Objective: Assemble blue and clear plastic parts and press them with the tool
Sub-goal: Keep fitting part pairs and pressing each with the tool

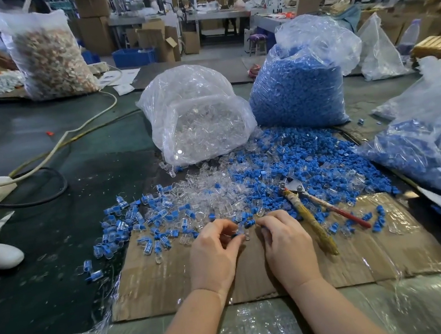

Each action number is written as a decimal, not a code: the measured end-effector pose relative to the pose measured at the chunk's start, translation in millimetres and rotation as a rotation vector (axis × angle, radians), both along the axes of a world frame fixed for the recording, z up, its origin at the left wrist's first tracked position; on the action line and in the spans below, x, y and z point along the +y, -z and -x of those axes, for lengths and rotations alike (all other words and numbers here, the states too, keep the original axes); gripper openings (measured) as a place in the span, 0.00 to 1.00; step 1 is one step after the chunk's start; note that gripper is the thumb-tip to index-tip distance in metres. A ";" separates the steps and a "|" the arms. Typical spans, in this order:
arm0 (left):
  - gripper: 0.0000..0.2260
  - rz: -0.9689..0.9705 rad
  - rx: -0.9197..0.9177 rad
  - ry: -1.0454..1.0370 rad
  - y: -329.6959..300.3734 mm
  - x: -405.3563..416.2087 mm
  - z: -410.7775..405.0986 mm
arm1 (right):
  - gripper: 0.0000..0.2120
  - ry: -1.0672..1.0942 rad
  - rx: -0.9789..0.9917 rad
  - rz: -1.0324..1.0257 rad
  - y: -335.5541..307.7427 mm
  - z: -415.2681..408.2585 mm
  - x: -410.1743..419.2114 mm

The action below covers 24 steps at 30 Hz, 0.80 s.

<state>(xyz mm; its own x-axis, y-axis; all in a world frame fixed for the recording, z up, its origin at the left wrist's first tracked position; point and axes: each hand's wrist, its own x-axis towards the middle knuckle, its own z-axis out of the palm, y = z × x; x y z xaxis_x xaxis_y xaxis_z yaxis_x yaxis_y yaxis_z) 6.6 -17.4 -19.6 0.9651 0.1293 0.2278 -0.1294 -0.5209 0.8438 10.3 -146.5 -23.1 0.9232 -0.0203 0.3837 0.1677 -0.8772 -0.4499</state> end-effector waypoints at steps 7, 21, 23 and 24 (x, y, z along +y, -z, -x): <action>0.10 0.015 0.011 0.009 0.4 -0.7 1.3 | 0.10 -0.033 -0.016 -0.112 1.3 0.2 -1.7; 0.05 0.013 -0.044 0.029 0.6 0.7 3.7 | 0.09 -0.056 -0.078 -0.185 -2.2 2.3 -3.8; 0.06 0.013 -0.070 0.066 0.1 0.8 3.3 | 0.06 -0.063 -0.091 -0.206 -3.2 3.2 -4.2; 0.07 0.009 -0.074 0.092 -0.2 0.7 3.2 | 0.05 -0.064 -0.097 -0.222 -4.0 3.7 -4.4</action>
